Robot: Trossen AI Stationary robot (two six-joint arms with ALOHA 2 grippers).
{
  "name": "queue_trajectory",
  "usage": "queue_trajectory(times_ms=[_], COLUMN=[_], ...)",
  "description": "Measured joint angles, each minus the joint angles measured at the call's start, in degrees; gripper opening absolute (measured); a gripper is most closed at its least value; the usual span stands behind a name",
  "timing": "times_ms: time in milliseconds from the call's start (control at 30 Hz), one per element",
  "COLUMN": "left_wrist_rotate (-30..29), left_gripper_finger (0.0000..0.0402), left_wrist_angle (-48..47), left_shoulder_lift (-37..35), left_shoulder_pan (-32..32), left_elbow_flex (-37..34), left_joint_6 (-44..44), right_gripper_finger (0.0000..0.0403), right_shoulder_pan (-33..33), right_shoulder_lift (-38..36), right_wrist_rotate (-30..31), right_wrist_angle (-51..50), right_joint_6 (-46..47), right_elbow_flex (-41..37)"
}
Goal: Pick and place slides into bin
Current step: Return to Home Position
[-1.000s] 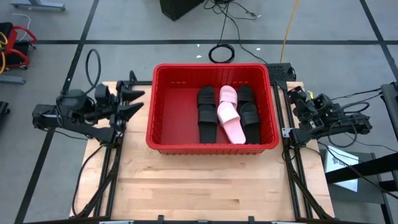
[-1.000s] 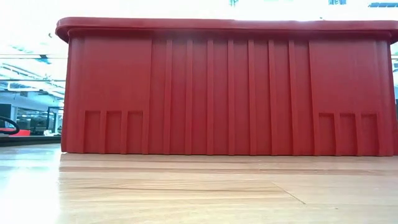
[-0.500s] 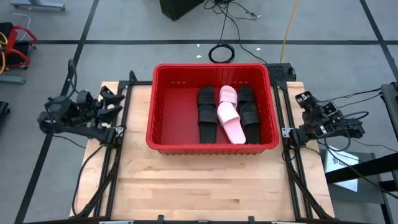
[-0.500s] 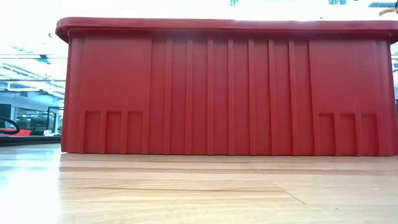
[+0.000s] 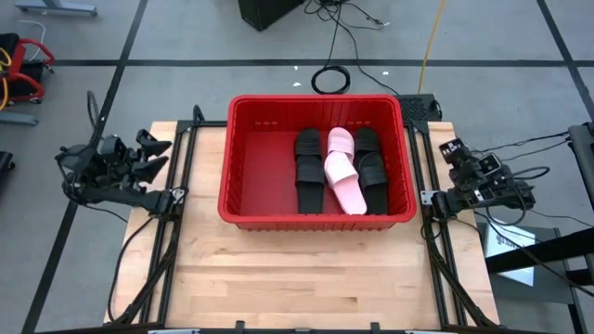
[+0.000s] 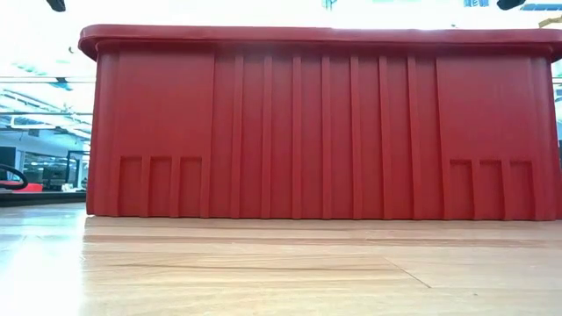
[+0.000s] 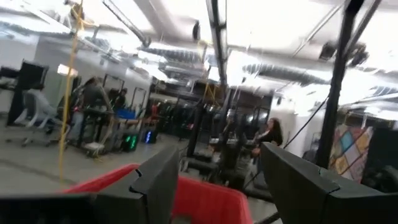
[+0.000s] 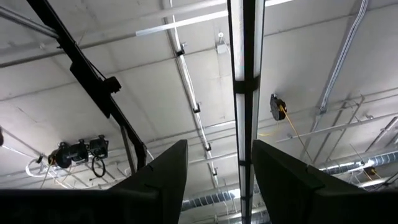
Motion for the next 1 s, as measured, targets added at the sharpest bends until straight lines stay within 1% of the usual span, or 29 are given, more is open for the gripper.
queue_trajectory(times_ms=[200, 300, 433, 500, 567, 667, 833, 1000], left_wrist_rotate=[-1.5, -1.5, -1.4, -1.5, -1.5, -1.5, -1.6, -3.6], left_gripper_finger=[0.0228, 0.0228, 0.0228, 0.0228, 0.0228, 0.0228, 0.0228, 0.0228], left_wrist_angle=[-1.0, -1.1, -1.1, -0.3, -0.3, -0.3, 0.1, 5.1], left_shoulder_lift=[0.0, 0.0, 0.0, 0.0, 0.0, 0.0, 0.0, 0.0], left_shoulder_pan=[0.0, 0.0, 0.0, 0.0, 0.0, 0.0, 0.0, 0.1], left_elbow_flex=[-0.8, -1.1, -1.0, -1.0, -1.0, -1.0, -1.0, -5.2], left_joint_6=[-1.1, -2.0, -2.3, -2.1, -2.1, -2.1, -2.0, -1.5], right_gripper_finger=[0.0169, 0.0169, 0.0169, 0.0169, 0.0169, 0.0169, 0.0169, 0.0169], right_shoulder_pan=[0.0, 0.0, 0.0, 0.0, 0.0, 0.0, 0.0, 0.0], right_shoulder_lift=[0.0, 0.0, 0.0, -0.1, 0.2, 0.0, 0.1, 0.1], right_wrist_rotate=[0.1, 0.1, 0.3, 0.1, 1.6, 3.0, 3.2, 3.2], right_wrist_angle=[1.9, 5.2, 12.0, 9.9, 6.8, 7.3, 6.7, 6.4], right_joint_6=[0.9, 1.7, 2.2, 1.9, 1.8, 1.8, 1.8, 1.8], right_elbow_flex=[-3.1, -5.9, -10.9, -10.4, -10.7, -10.8, -10.8, -10.9])
